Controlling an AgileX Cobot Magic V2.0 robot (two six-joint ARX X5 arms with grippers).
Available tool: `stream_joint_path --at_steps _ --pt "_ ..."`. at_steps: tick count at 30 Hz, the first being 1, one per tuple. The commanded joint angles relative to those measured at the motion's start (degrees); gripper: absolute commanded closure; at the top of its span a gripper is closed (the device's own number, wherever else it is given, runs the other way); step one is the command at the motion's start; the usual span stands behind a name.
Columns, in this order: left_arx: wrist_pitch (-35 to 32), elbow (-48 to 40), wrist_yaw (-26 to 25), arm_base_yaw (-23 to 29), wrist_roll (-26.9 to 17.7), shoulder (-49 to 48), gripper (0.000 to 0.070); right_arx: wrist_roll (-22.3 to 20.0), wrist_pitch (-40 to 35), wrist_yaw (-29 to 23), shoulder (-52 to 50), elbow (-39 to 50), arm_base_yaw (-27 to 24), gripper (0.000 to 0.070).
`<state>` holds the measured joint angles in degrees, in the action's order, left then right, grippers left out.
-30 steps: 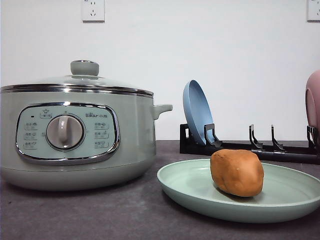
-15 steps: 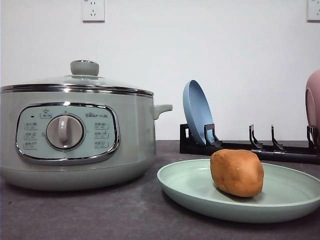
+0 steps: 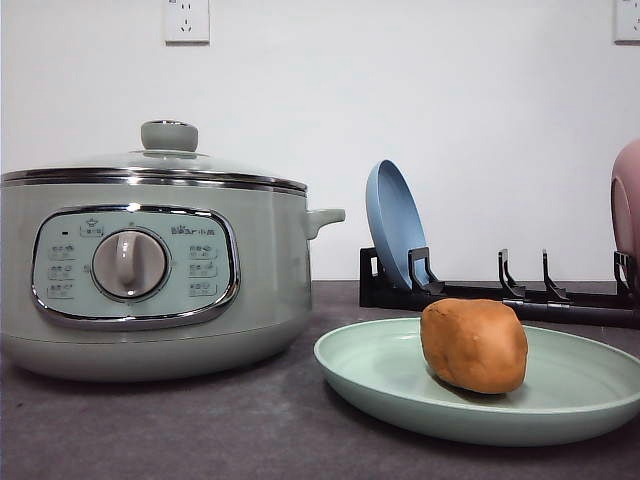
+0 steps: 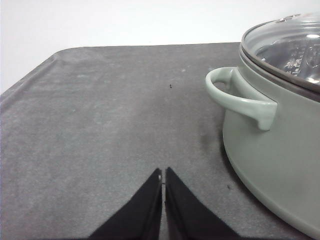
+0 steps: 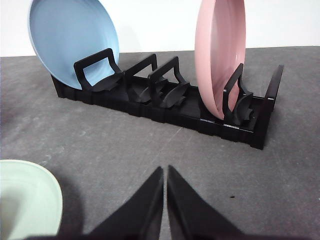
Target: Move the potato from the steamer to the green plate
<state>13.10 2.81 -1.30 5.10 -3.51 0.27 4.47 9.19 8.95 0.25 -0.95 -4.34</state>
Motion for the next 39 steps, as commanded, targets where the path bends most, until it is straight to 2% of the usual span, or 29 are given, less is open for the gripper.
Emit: stream_joint_path --at_steps 1,39 --pt "1.62 -0.68 0.04 -0.02 -0.07 -0.09 0.0697 -0.4 -0.24 -0.02 -0.04 0.28 -0.04 0.07" --pt "1.62 -0.68 0.04 -0.02 -0.07 -0.09 0.0697 -0.41 -0.24 -0.02 -0.04 0.28 -0.04 0.07"
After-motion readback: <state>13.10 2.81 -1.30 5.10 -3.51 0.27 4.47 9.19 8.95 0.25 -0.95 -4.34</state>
